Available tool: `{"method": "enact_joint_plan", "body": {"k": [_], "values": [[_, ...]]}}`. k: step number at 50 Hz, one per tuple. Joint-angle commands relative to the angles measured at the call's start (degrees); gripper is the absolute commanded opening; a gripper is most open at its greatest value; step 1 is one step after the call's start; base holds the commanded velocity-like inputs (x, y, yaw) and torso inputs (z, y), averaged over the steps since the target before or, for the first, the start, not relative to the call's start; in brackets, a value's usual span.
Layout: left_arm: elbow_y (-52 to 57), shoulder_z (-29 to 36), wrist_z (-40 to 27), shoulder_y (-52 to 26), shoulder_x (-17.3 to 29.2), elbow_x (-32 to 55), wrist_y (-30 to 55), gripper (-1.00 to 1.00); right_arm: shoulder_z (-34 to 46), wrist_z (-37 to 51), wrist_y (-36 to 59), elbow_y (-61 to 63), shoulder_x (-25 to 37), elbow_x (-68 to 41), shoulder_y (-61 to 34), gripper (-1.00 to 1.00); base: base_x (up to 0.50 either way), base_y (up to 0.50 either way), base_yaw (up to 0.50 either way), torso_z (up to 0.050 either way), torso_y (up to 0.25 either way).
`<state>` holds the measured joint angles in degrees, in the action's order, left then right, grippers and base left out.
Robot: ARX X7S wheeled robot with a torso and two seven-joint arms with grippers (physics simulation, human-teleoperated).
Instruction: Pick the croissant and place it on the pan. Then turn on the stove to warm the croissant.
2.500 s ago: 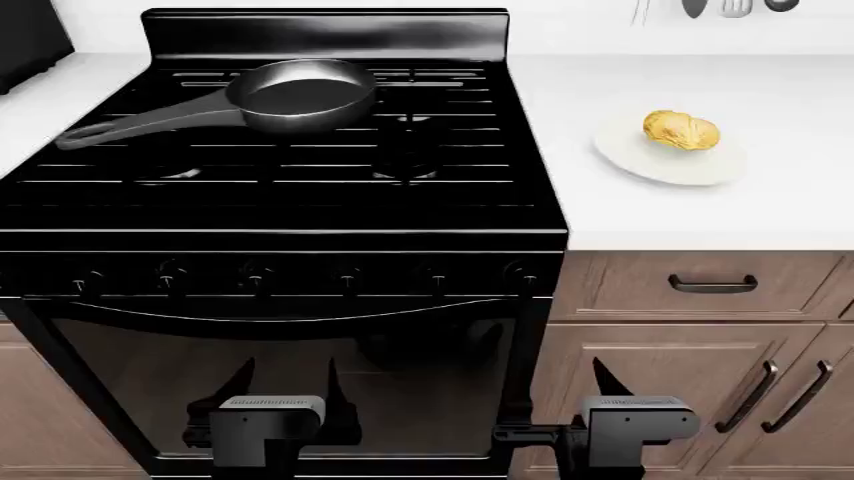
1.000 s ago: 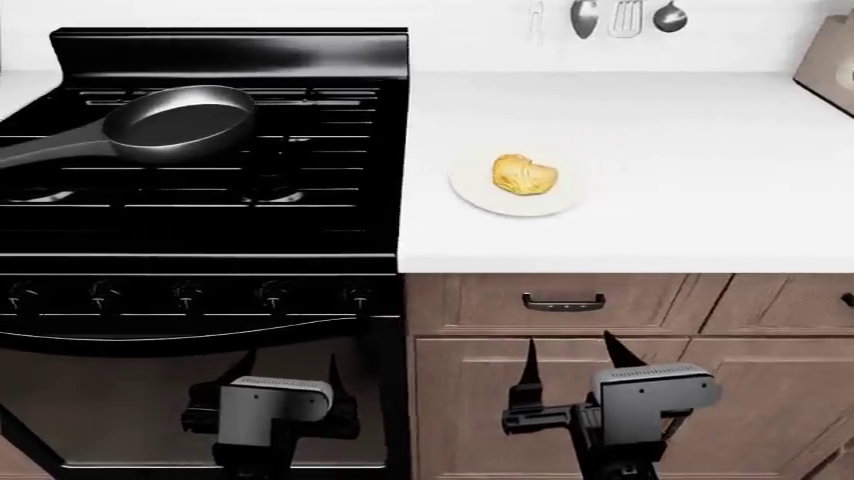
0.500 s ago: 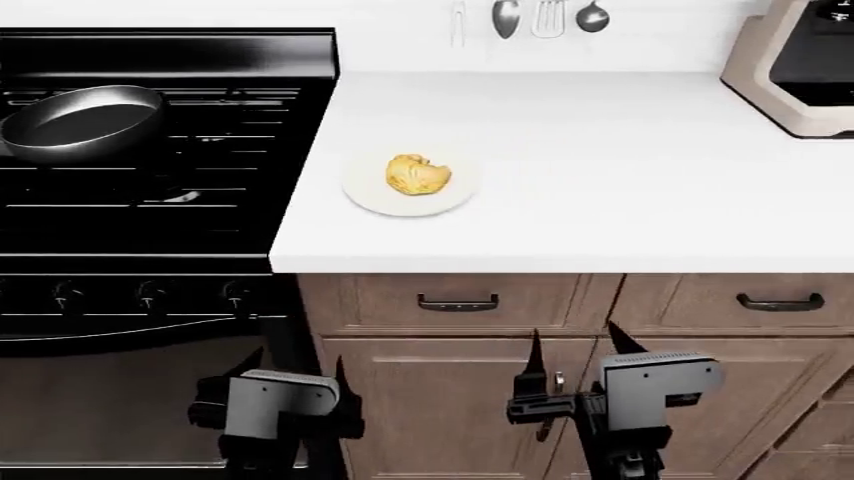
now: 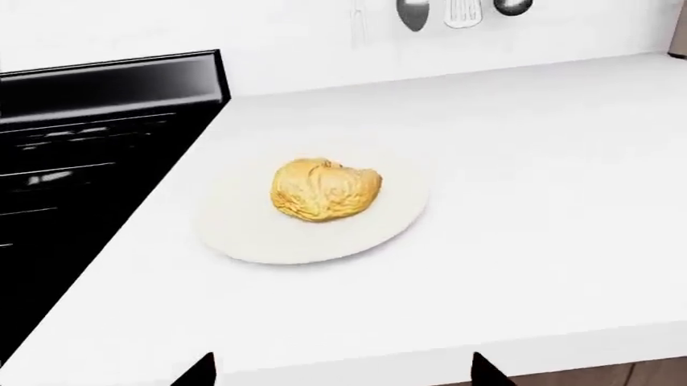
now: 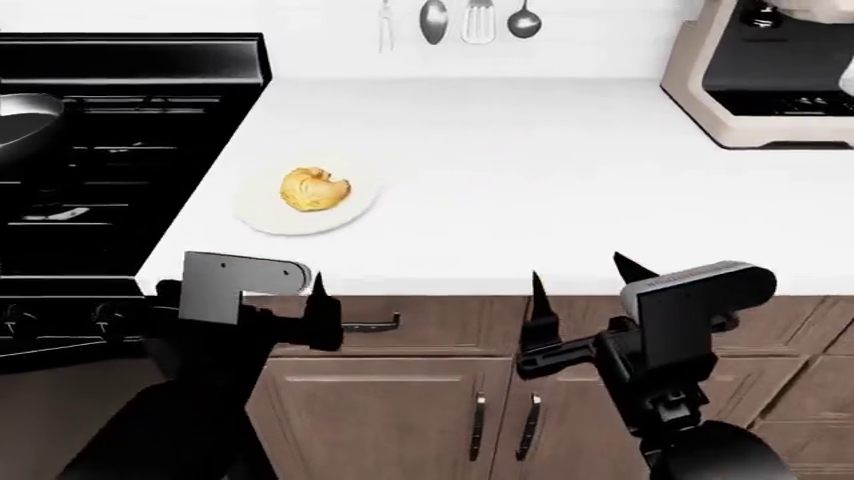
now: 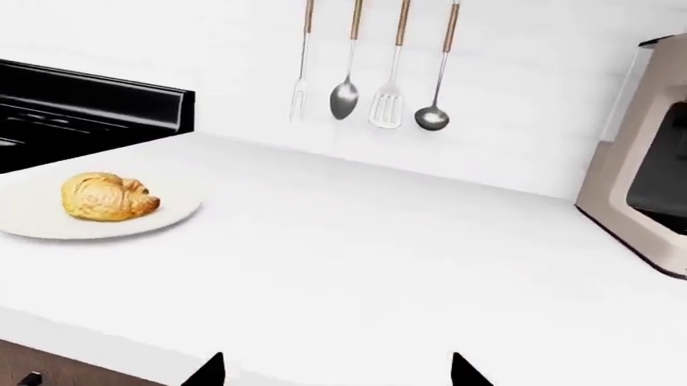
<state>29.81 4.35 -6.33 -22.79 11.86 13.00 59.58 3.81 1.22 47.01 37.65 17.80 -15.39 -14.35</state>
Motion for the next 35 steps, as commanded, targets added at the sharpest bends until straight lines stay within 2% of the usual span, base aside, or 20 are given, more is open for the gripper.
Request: {"method": "enact_joint_plan", "body": {"k": [1,24,26,28,30,32,33,35], "values": [[4.1,-3.69,-0.9,-8.96,-0.28,2.59,13.3,1.0,0.55,-1.86,5.67,4.47,3.0,-2.07,-3.88,1.0,0.5,-0.21,0.0,0.0,0.0],[2.91,-3.14,-1.93,-10.11,0.53,2.21,11.6,1.0,1.51,-1.1,6.1,4.51,3.5,-1.84,-5.16,1.0,0.49,-0.19,0.0,0.0,0.0],[1.13,0.16,-4.99,-11.08,1.91,-1.28,10.65,1.0,1.6,-0.83,7.06,3.99,3.03,-2.09,-6.08,1.0,0.01,0.0,0.0,0.0,0.0],[0.76,-3.47,-4.8,-11.18,-0.25,-0.02,8.43,1.0,1.89,-1.01,7.05,3.91,3.04,-2.23,-6.36,1.0,0.0,0.0,0.0,0.0,0.008],[0.34,-3.38,-6.05,-12.0,-0.36,-1.27,5.88,1.0,2.07,-1.3,7.17,3.91,3.09,-2.48,-6.92,1.0,0.0,0.0,0.0,0.0,0.0],[0.16,-5.39,-7.05,-14.66,-1.86,-0.48,10.78,1.0,2.21,-1.48,7.03,3.78,3.06,-2.63,-7.25,1.0,0.0,0.0,0.0,0.0,0.0],[0.2,-8.93,-9.17,-16.39,-4.52,-0.43,13.89,1.0,2.3,-1.63,6.85,3.72,3.1,-2.69,-7.28,1.0,0.0,0.0,0.0,0.0,0.0],[0.58,-7.3,-9.6,-16.75,-3.39,-1.2,13.18,1.0,2.45,-1.74,6.62,3.38,3.13,-2.69,-7.56,1.0,0.0,0.0,0.0,0.0,0.0]]}}
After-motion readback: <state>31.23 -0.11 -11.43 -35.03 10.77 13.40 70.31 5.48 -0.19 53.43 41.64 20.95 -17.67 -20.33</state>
